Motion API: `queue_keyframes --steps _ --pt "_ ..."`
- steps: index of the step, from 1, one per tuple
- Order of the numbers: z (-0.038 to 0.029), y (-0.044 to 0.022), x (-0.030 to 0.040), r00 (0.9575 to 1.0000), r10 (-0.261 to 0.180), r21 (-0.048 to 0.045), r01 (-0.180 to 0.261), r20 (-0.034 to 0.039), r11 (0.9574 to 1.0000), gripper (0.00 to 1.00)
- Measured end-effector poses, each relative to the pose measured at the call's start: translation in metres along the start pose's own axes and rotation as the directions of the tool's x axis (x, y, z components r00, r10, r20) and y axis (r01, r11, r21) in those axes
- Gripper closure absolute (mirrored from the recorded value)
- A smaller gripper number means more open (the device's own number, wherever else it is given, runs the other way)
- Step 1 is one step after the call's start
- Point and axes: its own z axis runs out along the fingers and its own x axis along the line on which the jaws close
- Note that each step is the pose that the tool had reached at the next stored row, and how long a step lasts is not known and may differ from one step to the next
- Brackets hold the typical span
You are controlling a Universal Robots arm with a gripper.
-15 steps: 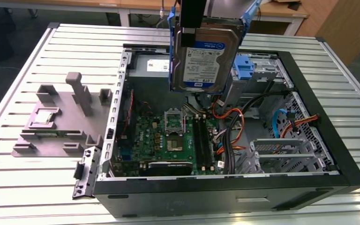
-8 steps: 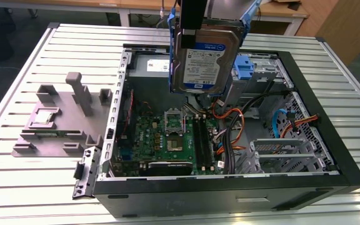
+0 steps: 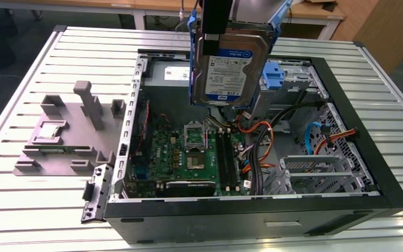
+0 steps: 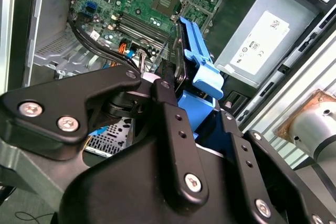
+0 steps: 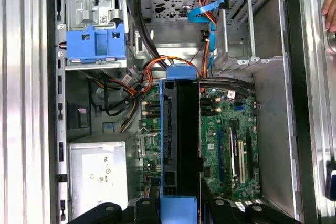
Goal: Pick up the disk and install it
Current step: 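Insert the disk into the insertion slot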
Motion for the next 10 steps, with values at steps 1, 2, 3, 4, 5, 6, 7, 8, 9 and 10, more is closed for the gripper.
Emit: queue_keyframes --steps 1,2,3,4,5,6,7,8,9,10 --pt "0.0000 0.0001 -0.0005 1.0000 0.000 0.0000 0.000 0.0001 1.0000 0.63" --pt "0.0000 0.0001 -0.0011 1.0000 0.000 0.0000 0.000 0.0004 1.0000 0.63" --pt "0.0000 0.0001 -0.0017 1.0000 0.000 0.0000 0.000 0.0007 1.0000 0.63" --pt "0.0000 0.0002 -0.0024 1.0000 0.000 0.0000 0.000 0.0010 1.0000 0.63" --pt "0.0001 0.0002 -0.0033 1.0000 0.000 0.0000 0.000 0.0011 1.0000 0.63" --pt "0.0001 0.0003 -0.0042 1.0000 0.000 -0.0001 0.000 0.0014 1.0000 0.63" --pt "0.0001 0.0004 -0.0052 1.0000 0.000 -0.0001 0.000 0.0018 1.0000 0.63" --pt "0.0001 0.0004 -0.0061 1.0000 0.000 -0.0001 0.000 0.0019 1.0000 0.63" --pt "0.0001 0.0005 -0.0070 1.0000 0.000 -0.0001 0.000 0.0022 1.0000 0.63" --pt "0.0001 0.0005 -0.0080 1.0000 0.000 -0.0001 0.000 0.0023 1.0000 0.63"
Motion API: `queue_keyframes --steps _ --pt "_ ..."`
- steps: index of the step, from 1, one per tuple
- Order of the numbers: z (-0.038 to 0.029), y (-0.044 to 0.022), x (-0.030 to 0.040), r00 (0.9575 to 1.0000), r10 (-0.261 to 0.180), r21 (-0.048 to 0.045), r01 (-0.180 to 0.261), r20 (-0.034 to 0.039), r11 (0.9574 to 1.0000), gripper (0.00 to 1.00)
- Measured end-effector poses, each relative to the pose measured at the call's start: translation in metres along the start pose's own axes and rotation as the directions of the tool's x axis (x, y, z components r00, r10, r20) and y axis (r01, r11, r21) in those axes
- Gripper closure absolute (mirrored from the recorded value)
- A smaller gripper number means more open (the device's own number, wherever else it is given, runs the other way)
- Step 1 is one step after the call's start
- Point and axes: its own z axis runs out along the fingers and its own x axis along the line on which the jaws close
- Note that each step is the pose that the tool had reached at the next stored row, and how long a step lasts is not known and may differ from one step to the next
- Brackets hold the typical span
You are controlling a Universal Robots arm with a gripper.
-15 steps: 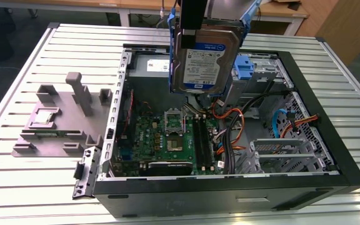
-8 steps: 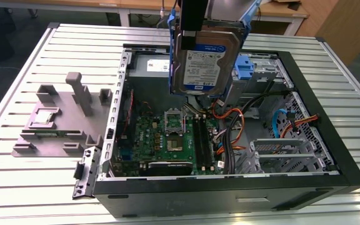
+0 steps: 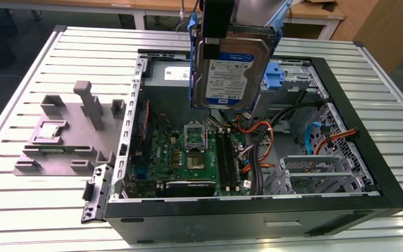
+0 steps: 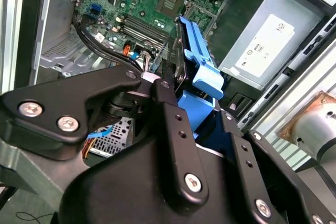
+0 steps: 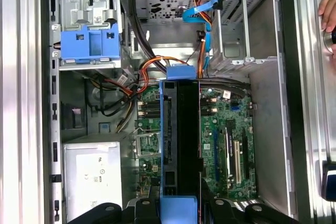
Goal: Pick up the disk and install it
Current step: 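Insert the disk into the insertion slot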
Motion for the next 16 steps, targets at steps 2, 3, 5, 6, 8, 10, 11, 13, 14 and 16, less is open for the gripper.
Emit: queue_keyframes --steps 2,3,5,6,8,10,11,13,14,16 --pt "0.0001 0.0001 -0.0020 1.0000 0.000 0.0000 0.000 0.0002 1.0000 0.63" --pt "0.0001 0.0002 -0.0030 1.0000 0.000 -0.0001 0.000 0.0004 1.0000 0.63" --pt "0.0002 0.0003 -0.0049 1.0000 0.000 -0.0001 0.000 0.0008 1.0000 0.63" --pt "0.0001 0.0004 -0.0058 1.0000 0.000 -0.0001 0.000 0.0011 1.0000 0.63" --pt "0.0002 0.0005 -0.0075 1.0000 0.000 -0.0001 0.000 0.0017 1.0000 0.63" --pt "0.0002 0.0006 -0.0096 1.0000 0.000 -0.0002 0.000 0.0025 1.0000 0.63" --pt "0.0003 0.0007 -0.0105 1.0000 0.000 -0.0002 0.000 0.0030 1.0000 0.63" --pt "0.0003 0.0008 -0.0123 1.0000 0.000 -0.0003 0.000 0.0040 1.0000 0.63" --pt "0.0004 0.0009 -0.0133 1.0000 0.000 -0.0003 0.000 0.0044 1.0000 0.63" --pt "0.0004 0.0010 -0.0152 1.0000 0.000 -0.0004 0.000 0.0053 1.0000 0.63"
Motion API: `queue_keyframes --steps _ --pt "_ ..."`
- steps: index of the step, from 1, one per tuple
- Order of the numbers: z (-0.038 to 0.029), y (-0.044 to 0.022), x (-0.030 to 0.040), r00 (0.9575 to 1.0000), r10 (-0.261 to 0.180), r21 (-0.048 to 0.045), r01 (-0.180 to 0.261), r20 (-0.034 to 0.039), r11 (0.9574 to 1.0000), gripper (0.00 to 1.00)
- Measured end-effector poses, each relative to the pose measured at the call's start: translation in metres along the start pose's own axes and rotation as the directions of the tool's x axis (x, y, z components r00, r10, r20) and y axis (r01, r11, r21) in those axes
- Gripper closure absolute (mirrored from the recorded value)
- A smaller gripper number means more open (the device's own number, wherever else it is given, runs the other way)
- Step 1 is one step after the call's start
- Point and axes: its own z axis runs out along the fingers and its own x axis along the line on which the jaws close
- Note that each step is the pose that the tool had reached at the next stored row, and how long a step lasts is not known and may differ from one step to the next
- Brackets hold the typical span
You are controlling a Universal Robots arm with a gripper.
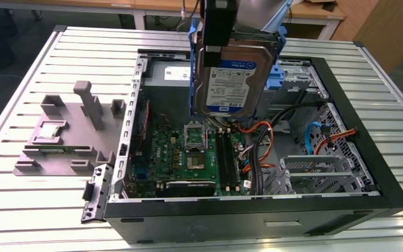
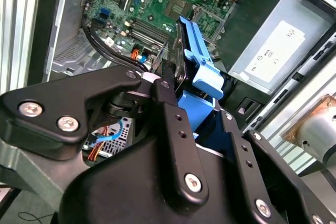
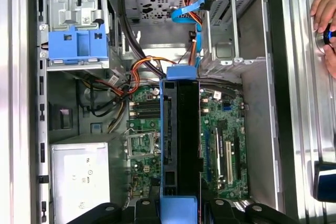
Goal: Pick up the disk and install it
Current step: 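Insert the disk into the insertion slot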
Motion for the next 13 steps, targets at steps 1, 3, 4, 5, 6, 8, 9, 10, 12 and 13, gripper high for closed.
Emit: queue_keyframes --steps 1,3,4,5,6,8,9,10,12,13 --pt "0.0001 0.0001 -0.0010 1.0000 0.000 0.0000 0.000 0.0002 1.0000 0.63" --pt "0.0001 0.0002 -0.0030 1.0000 0.000 -0.0001 0.000 0.0008 1.0000 0.63" --pt "0.0001 0.0002 -0.0038 1.0000 0.000 -0.0001 0.000 0.0014 1.0000 0.63" --pt "0.0002 0.0002 -0.0041 1.0000 0.000 -0.0002 0.000 0.0020 1.0000 0.63" --pt "0.0002 0.0004 -0.0042 1.0000 0.000 -0.0002 0.000 0.0025 1.0000 0.63" --pt "0.0002 0.0020 -0.0041 1.0000 0.000 -0.0001 0.000 0.0028 1.0000 0.63" --pt "0.0003 0.0036 -0.0040 1.0000 0.000 -0.0002 0.000 0.0027 1.0000 0.63" --pt "0.0005 0.0052 -0.0039 1.0000 0.000 -0.0002 0.000 0.0026 1.0000 0.63" --pt "0.0007 0.0084 -0.0037 1.0000 0.000 -0.0002 0.000 0.0026 1.0000 0.63" --pt "0.0008 0.0101 -0.0036 1.0000 0.000 -0.0003 0.000 0.0026 1.0000 0.63"
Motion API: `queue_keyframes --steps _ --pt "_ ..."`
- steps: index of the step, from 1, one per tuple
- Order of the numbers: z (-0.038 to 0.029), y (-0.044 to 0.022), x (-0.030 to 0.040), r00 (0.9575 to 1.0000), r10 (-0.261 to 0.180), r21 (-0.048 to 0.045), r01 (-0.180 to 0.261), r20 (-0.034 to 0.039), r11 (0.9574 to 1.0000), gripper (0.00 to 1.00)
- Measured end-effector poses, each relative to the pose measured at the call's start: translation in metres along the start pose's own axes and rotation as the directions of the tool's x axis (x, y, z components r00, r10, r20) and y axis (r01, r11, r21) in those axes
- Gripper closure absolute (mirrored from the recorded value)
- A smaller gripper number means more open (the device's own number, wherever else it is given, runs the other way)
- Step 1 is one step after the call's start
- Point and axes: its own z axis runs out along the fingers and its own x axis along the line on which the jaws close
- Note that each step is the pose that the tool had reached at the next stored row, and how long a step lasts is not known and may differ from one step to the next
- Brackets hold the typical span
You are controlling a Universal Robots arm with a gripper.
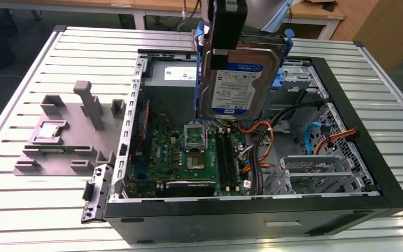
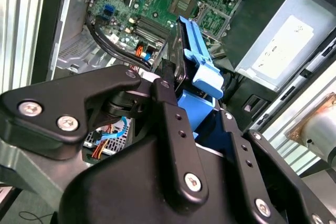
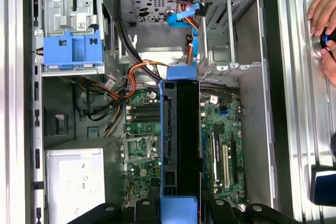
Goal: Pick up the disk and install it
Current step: 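Insert the disk into the insertion slot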
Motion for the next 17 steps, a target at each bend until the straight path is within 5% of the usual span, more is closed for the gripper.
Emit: queue_keyframes --steps 6,17 --pt "0.0012 0.0080 0.0005 1.0000 0.000 0.0000 0.000 -0.0001 1.0000 0.63" --pt "0.0017 0.0092 -0.0038 1.0000 0.000 0.0001 0.000 0.0004 1.0000 0.63"
